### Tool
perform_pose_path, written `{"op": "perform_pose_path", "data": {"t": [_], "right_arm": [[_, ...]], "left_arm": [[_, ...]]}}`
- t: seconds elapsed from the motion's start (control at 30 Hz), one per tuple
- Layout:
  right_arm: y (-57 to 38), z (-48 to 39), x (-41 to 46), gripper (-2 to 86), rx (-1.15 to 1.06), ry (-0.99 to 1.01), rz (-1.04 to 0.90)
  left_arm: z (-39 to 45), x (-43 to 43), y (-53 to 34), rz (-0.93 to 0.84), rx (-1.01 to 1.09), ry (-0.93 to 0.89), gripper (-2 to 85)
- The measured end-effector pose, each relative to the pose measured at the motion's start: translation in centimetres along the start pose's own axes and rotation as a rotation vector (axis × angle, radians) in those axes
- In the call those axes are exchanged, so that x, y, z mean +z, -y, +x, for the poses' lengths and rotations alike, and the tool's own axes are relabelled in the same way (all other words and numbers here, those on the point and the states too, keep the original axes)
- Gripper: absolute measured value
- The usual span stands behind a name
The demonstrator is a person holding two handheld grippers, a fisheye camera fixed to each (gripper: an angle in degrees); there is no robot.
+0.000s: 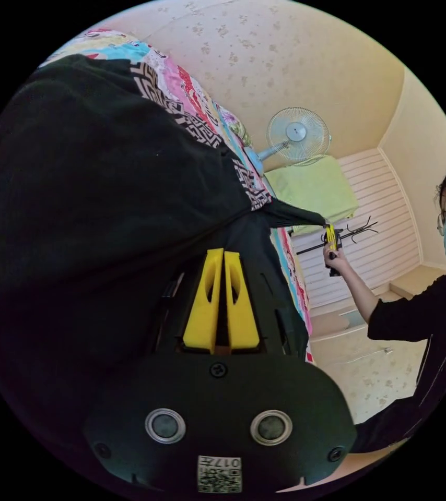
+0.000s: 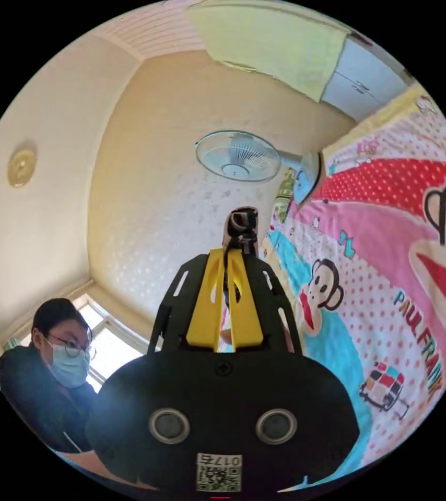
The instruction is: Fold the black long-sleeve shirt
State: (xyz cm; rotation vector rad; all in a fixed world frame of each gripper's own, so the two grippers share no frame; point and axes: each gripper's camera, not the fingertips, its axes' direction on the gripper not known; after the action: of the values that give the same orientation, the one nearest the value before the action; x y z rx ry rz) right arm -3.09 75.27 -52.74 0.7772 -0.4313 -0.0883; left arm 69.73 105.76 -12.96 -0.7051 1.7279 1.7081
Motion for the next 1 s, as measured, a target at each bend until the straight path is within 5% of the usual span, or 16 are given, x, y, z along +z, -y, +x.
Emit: {"op": "perform_pose_path", "data": {"t": [0.17, 0.33, 0.5, 0.7, 0.87, 1.0], "right_arm": [[1.8, 3.4, -0.8, 0.8, 0.011, -0.387, -0.158], [-1.2, 11.6, -4.7, 0.8, 0.305, -0.300, -0.010], [1.1, 7.3, -1.2, 1.0, 0.167, -0.151, 0.018], [4.6, -0.3, 4.7, 3.4, -0.089, -0.332, -0.207], [0.3, 3.9, -2.3, 11.2, 0.170, -0.343, 0.191], [-3.4, 4.7, -3.4, 10.9, 0.223, -0.443, 0.121]], "left_arm": [[-0.5, -0.3, 0.2, 0.006, -0.008, -0.041, -0.9], [-0.7, -0.5, 0.4, 0.008, -0.010, -0.062, -0.9], [-0.8, -0.5, 0.6, 0.011, -0.012, -0.078, -0.9], [-0.7, -0.6, 0.7, 0.014, -0.014, -0.087, -0.9], [-0.6, -0.6, 0.7, 0.016, -0.013, -0.095, -0.9], [-0.6, -0.5, 0.7, 0.020, -0.013, -0.106, -0.9]]}}
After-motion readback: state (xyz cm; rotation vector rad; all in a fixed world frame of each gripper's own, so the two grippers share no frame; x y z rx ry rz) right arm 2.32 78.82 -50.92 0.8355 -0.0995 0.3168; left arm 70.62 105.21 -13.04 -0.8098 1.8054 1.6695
